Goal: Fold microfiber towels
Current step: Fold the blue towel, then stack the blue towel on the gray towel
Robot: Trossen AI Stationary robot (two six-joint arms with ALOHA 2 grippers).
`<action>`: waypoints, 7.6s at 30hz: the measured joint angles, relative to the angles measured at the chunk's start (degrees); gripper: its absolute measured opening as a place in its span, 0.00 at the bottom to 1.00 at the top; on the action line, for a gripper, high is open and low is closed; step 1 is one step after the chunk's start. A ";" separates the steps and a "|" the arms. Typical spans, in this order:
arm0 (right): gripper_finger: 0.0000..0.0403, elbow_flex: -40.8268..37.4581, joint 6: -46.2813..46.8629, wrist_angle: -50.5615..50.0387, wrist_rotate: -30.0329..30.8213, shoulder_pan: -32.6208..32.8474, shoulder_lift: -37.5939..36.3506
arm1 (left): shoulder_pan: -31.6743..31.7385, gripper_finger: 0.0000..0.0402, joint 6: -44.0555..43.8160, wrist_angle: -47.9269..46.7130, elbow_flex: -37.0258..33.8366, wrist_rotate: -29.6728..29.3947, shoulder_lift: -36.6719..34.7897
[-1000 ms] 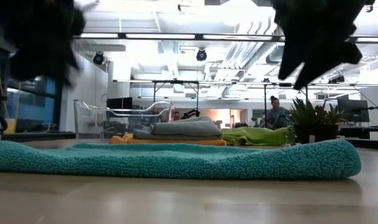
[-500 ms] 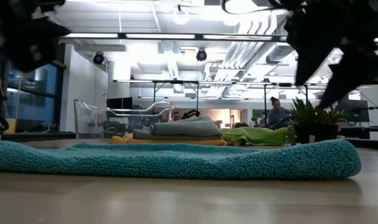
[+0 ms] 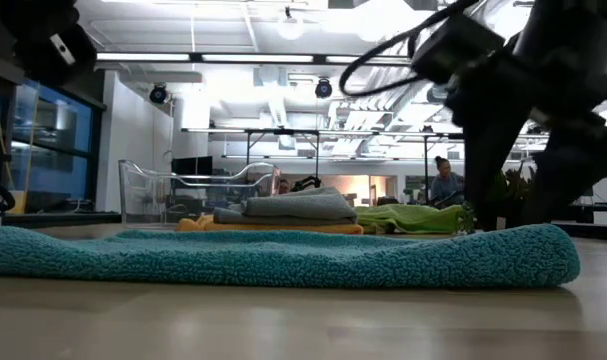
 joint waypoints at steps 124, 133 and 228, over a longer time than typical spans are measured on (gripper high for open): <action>0.51 4.24 -9.79 -13.94 8.75 -5.66 -7.88 | 0.26 0.45 3.60 -23.66 0.07 -25.75 -20.88; 0.51 1.59 -12.67 -31.64 1.30 -6.20 -10.71 | 0.25 0.45 2.56 -23.63 0.07 -25.80 -20.88; 0.00 18.12 -52.28 9.01 -8.48 -32.04 8.46 | 0.00 0.45 29.60 15.42 0.04 -22.48 -20.92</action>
